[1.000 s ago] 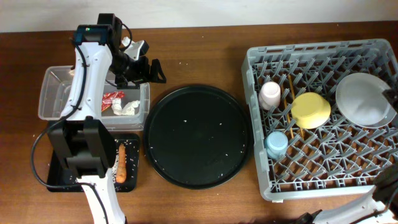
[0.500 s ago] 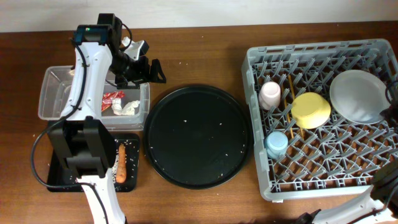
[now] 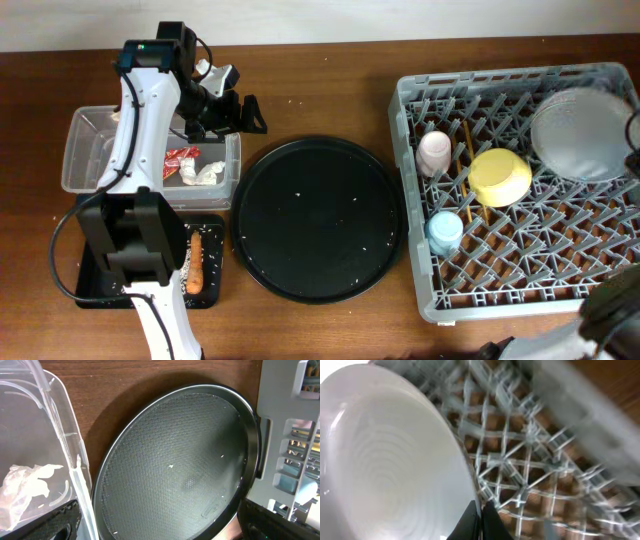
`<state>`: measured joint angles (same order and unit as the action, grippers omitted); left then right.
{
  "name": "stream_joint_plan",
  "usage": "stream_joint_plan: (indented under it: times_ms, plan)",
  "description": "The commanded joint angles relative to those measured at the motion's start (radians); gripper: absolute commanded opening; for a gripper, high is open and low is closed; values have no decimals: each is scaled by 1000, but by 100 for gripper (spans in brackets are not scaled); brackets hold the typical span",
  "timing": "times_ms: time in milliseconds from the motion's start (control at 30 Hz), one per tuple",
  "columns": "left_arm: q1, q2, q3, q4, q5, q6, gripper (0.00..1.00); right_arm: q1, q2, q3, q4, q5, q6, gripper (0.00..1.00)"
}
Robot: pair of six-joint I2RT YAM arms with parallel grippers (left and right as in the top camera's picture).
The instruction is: Sort waste into correct bins and load items into the dishwasher rack
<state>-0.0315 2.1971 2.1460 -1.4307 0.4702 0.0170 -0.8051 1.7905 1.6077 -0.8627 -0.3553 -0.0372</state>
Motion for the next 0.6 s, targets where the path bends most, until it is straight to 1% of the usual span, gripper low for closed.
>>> stream_joint_plan:
  times_ms: [0, 33, 67, 100, 167, 200, 233, 300, 367, 400, 433, 467, 567]
  plan:
    - [2, -36, 16, -1, 3, -6, 99, 212, -147, 35, 10, 486, -58, 4]
    - [2, -36, 16, -1, 3, -6, 99, 303, -153, 34, 14, 664, -105, 4]
    - [2, -36, 16, -1, 3, -6, 99, 393, -148, 34, 18, 813, -200, 4]
    - [2, -36, 16, -1, 3, -6, 99, 442, -148, 34, 26, 884, -266, 4]
    - [2, -36, 16, -1, 3, -6, 99, 539, -148, 34, 95, 1078, -387, 4]
    - [2, -36, 16, -1, 3, -6, 99, 588, -148, 34, 152, 1112, -472, 4]
    - [2, -36, 16, -1, 3, -6, 99, 612, -148, 34, 184, 1112, -516, 4]
    - [2, -36, 16, -1, 3, -6, 99, 651, -148, 33, 208, 1112, -622, 4]
    - [2, -36, 16, -1, 3, -6, 99, 654, -144, 19, 212, 1112, -622, 4]
    - [2, -36, 16, -1, 3, -6, 99, 653, -135, 18, 217, 1112, -645, 4]
    - [2, -36, 16, -1, 3, -6, 99, 655, -115, 18, 259, 1112, -737, 4]
    - [2, -36, 16, -2, 3, -6, 99, 657, -102, 18, 282, 1113, -776, 4]
    - [2, -36, 16, -1, 3, -6, 99, 647, -86, 18, 293, 1116, -793, 4]
